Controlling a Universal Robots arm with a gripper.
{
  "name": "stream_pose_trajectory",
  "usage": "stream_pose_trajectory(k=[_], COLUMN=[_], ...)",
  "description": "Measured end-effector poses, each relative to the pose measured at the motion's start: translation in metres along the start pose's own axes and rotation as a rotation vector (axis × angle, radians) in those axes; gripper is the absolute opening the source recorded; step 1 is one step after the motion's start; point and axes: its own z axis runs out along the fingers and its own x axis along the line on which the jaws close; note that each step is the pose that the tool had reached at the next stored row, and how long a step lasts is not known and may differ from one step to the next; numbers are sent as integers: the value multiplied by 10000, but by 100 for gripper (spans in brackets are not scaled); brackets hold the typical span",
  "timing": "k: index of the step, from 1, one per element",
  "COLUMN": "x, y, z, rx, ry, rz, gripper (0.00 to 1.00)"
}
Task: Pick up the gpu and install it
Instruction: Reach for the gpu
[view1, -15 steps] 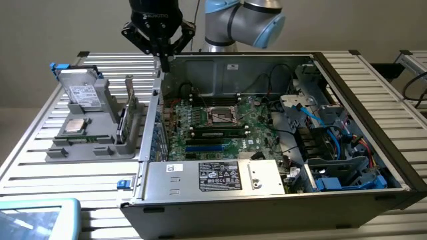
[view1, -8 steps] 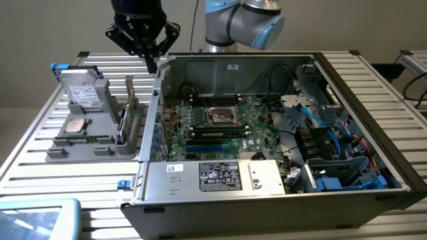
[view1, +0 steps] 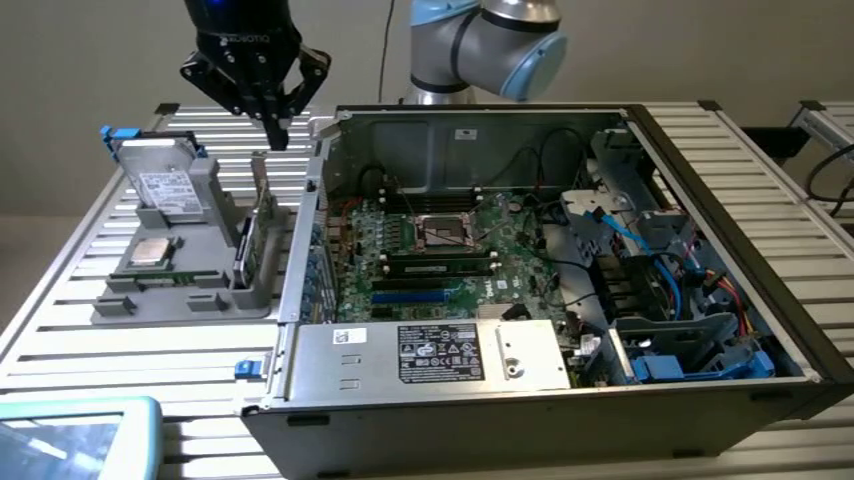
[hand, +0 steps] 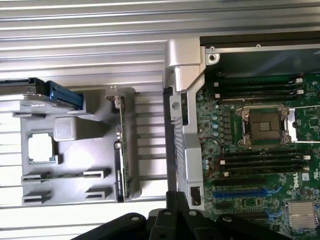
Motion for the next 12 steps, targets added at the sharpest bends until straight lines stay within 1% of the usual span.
stream_pose_trajectory(k=[5,10,12], x=[146,273,332], y=[-37,-54,-59], z=[64,110,127], rx=[1,8,9], ry=[28,106,114], rz=[2,6,6], gripper=[11,11,11])
